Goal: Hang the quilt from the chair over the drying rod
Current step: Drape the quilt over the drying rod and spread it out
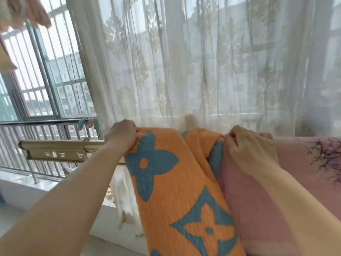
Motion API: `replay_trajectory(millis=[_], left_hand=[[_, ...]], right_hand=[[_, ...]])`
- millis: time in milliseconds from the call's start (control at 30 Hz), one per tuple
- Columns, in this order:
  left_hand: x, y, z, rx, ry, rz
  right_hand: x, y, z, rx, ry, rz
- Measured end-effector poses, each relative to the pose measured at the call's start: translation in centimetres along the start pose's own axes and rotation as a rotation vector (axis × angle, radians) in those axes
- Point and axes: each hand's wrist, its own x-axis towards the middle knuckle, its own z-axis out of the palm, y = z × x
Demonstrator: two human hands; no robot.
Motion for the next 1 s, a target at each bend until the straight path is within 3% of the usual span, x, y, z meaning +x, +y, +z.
replay_trajectory(millis=[100,267,533,700,767,867,1000], left_hand=[[0.0,-5.6,0.7,0.024,0.024,-0.04],[1.6,-6.0,1.1,0.093,0.001,0.007],[2.1,-8.5,0.8,0.045,0.04,0.029],[2.4,-10.4,0.0,0.295,0.131,-0.001],[2.1,-10.0,-0.4,0.331,0.188,0.069],[0.8,-7.0,-0.3,0.167,0.241,0.349],[-2.6,-1.0,0.9,-0.071,0.126,0.606]], right_hand=[[0.4,-0.3,0.2,-0.048,-0.001,0.106],[2.0,-3.0,0.9,-0.077,-0.056,0.209],[1.2,-5.9,1.8,-0.005,-0.039,0.21],[1.0,-7.6,2.5,0.021,-0.052,0.17],[1.1,-8.2,2.6,0.038,-0.063,0.14],[1.3,-9.0,2.6,0.052,-0.086,0.09],[1.3,-9.5,3.0,0.124,-0.129,0.005]])
